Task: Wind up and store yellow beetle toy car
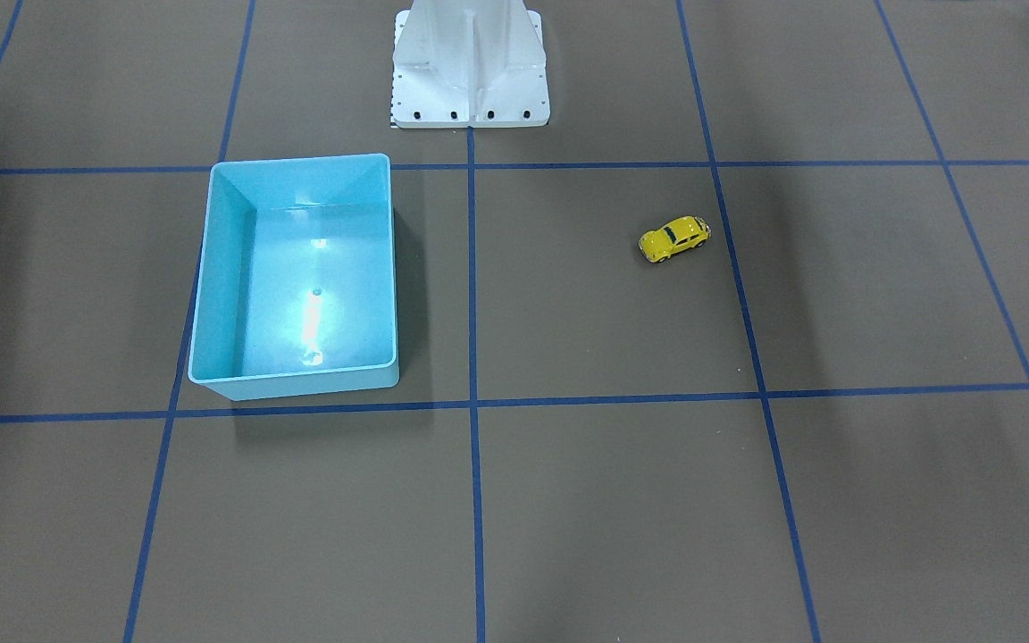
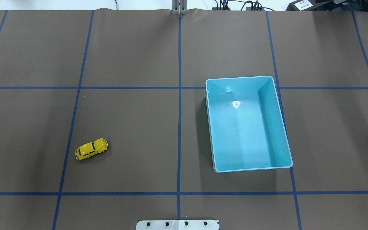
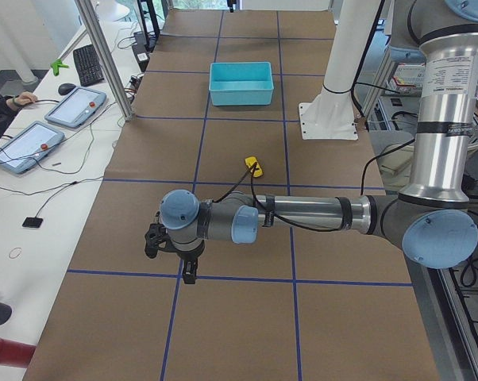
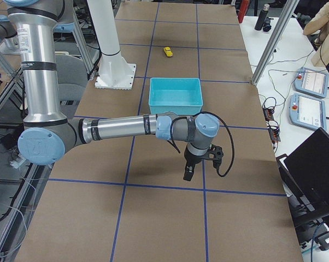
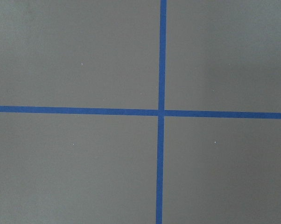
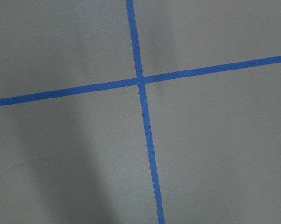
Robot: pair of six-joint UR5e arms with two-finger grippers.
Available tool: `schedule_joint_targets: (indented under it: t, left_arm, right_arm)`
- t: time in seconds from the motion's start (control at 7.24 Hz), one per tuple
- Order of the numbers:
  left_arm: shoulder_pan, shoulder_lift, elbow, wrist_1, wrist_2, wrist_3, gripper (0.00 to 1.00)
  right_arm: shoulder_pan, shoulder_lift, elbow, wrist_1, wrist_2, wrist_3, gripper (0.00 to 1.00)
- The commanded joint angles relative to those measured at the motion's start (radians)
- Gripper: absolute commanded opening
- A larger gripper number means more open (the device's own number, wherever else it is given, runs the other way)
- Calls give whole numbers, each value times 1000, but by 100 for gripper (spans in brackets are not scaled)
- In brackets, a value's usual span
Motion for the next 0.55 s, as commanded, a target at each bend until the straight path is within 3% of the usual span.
schedule_joint_targets:
  t: [0.0, 0.28, 0.41]
  left_arm:
    - [-1, 4, -6, 0, 0, 0, 100]
    - [-2, 4, -8, 0, 0, 0, 100]
    - [-1, 4, -8, 0, 0, 0, 100]
  right_arm:
    - [9, -104, 38, 109, 5, -4, 100]
    - [17, -114, 27, 147, 1, 8, 100]
    - [20, -111, -25, 154, -1, 15, 100]
